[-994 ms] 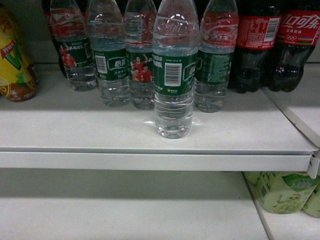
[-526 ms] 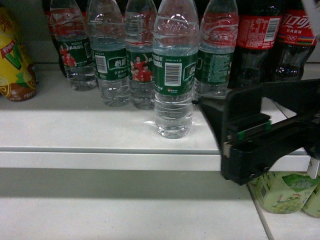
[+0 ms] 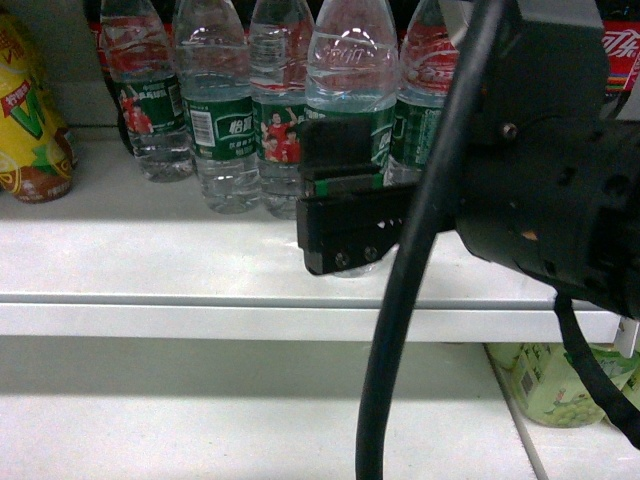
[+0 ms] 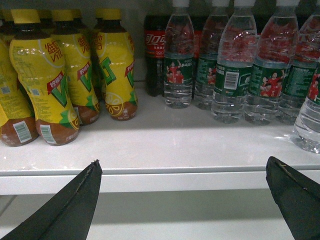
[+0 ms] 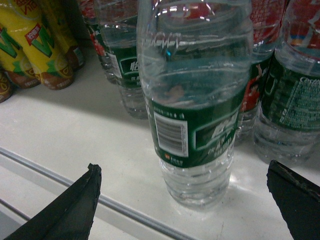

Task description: Move water from second to third shelf

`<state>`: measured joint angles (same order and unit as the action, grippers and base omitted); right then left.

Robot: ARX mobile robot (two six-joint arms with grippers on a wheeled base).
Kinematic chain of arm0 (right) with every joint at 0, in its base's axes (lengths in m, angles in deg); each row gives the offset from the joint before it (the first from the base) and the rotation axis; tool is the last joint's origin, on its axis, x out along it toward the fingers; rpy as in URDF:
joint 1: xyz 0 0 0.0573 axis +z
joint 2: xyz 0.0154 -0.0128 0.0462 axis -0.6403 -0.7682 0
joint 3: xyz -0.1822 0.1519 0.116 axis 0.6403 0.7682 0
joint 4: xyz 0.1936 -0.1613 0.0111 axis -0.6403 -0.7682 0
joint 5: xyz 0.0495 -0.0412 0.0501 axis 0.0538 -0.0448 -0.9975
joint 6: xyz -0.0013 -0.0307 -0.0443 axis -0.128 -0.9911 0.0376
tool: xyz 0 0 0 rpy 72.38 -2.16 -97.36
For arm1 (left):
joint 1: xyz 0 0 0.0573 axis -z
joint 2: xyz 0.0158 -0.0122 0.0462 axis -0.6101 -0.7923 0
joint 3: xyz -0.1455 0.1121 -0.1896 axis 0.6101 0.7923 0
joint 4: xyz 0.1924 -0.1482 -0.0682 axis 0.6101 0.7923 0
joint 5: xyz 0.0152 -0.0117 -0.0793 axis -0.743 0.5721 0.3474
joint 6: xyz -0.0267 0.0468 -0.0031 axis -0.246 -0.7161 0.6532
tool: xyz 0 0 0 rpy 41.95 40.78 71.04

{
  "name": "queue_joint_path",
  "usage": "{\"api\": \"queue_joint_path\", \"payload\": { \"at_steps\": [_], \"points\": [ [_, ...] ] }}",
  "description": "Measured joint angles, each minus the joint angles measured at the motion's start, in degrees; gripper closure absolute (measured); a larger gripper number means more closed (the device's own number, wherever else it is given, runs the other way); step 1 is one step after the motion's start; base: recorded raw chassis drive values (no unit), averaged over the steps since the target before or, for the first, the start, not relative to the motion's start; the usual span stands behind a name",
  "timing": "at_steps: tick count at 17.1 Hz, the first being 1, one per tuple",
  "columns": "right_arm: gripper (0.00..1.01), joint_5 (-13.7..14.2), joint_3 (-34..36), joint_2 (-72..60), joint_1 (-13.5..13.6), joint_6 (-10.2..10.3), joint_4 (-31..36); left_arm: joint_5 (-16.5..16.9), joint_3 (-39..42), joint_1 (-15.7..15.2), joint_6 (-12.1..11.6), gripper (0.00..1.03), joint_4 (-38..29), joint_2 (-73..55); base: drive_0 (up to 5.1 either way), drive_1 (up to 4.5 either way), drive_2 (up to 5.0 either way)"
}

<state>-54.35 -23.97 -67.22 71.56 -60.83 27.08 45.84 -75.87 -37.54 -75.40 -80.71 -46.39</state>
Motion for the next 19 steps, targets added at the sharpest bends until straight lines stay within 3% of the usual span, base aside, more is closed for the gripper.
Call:
{"api": "queue_joint_path", "payload": {
  "at_steps": [3, 6, 15, 16, 19],
  "points": [
    [0.03, 2.51, -6.08, -2.49, 0.15, 1.51, -4.48, 0.00, 0.00, 0.00, 0.00, 0.05, 0.00, 0.00, 0.0, 0.00, 0.0],
    [0.03, 4.61, -10.14, -5.07, 0.90, 1.64, -6.86, -0.02, 0.00, 0.00, 0.00, 0.05, 0.00, 0.00, 0.0, 0.00, 0.0],
    [0.03, 7.78, -19.85, -12.68, 0.83, 2.27, -10.97, 0.00, 0.00, 0.00, 0.00, 0.05, 0.00, 0.00, 0.0, 0.00, 0.0],
    [0.08, 8.33, -20.20, -13.16, 0.87, 2.25, -11.30, 0.00, 0.00, 0.00, 0.00, 0.05, 0.00, 0.00, 0.0, 0.00, 0.0],
    [0.38, 9.31, -19.82, -13.05, 0.90, 1.16, -11.34, 0.00, 0.00, 0.00, 0.00, 0.05, 0.00, 0.00, 0.0, 0.00, 0.0]
  ]
}}
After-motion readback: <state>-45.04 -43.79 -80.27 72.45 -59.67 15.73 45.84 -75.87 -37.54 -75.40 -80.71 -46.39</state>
